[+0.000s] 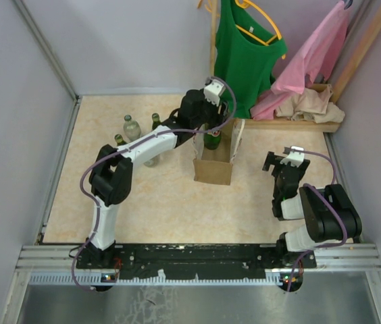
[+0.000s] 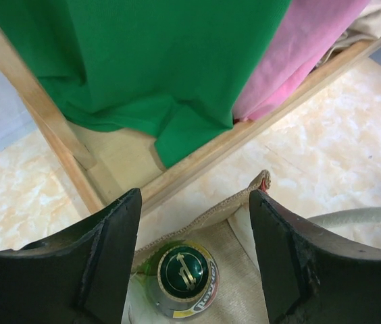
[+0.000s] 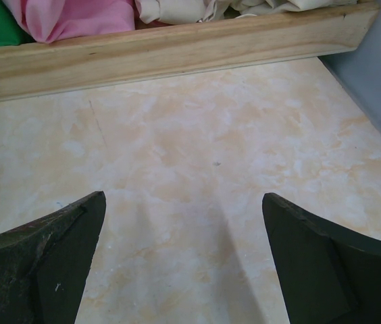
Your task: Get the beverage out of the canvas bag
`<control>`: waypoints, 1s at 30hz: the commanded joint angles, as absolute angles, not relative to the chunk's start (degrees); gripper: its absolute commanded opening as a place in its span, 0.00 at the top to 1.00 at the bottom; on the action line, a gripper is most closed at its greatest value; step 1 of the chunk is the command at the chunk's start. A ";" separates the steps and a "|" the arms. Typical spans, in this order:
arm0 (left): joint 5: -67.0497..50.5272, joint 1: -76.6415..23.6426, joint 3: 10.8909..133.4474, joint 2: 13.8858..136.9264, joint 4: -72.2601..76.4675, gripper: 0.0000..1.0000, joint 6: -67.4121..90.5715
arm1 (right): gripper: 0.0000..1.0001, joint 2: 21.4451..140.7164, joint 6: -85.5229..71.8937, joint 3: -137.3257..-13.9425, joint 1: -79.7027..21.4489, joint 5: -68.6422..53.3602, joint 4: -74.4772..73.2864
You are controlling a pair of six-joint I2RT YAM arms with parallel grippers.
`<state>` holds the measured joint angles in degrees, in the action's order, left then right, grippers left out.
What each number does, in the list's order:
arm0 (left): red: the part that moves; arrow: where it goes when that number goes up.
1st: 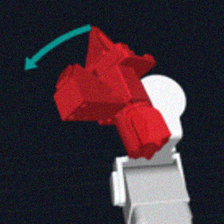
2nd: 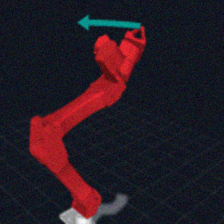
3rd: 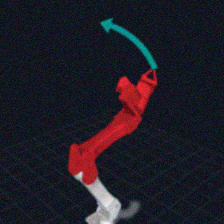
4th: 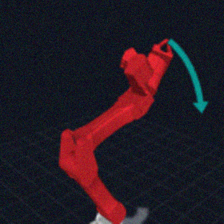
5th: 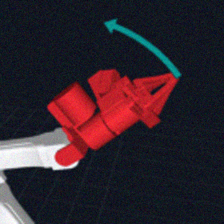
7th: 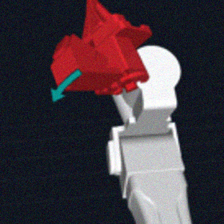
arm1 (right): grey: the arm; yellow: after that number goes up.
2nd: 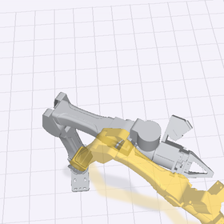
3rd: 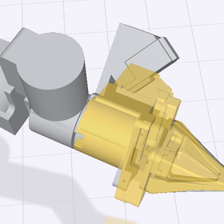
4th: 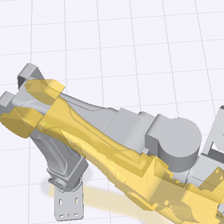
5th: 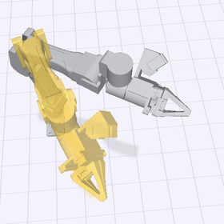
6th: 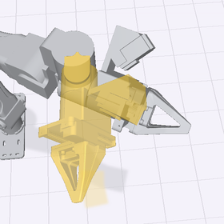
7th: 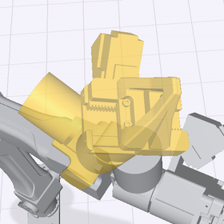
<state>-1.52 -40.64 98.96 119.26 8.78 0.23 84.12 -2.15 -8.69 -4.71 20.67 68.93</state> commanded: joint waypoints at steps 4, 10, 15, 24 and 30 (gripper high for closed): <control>-0.05 -41.14 96.65 120.36 10.28 0.30 0.45 | 0.01 83.14 -2.28 -9.81 -4.66 20.92 71.62; 0.35 -41.13 94.16 120.00 12.47 0.32 0.38 | 0.01 83.14 -2.26 -9.77 -4.66 20.90 71.61; -0.24 -41.13 92.53 120.44 15.85 0.41 -1.00 | 0.01 83.15 -2.26 -9.82 -4.70 20.84 71.54; -2.61 -41.13 91.83 120.87 17.89 1.00 -0.27 | 0.01 83.14 -2.26 -9.82 -4.65 20.89 71.55; -3.77 -41.54 92.39 116.54 18.33 1.00 -0.61 | 0.01 83.19 -2.29 -9.79 -4.65 20.92 71.60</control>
<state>-1.19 -40.77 91.96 120.14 17.10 -1.06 84.12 -2.13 -8.69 -4.71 20.67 68.93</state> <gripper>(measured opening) 0.390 0.991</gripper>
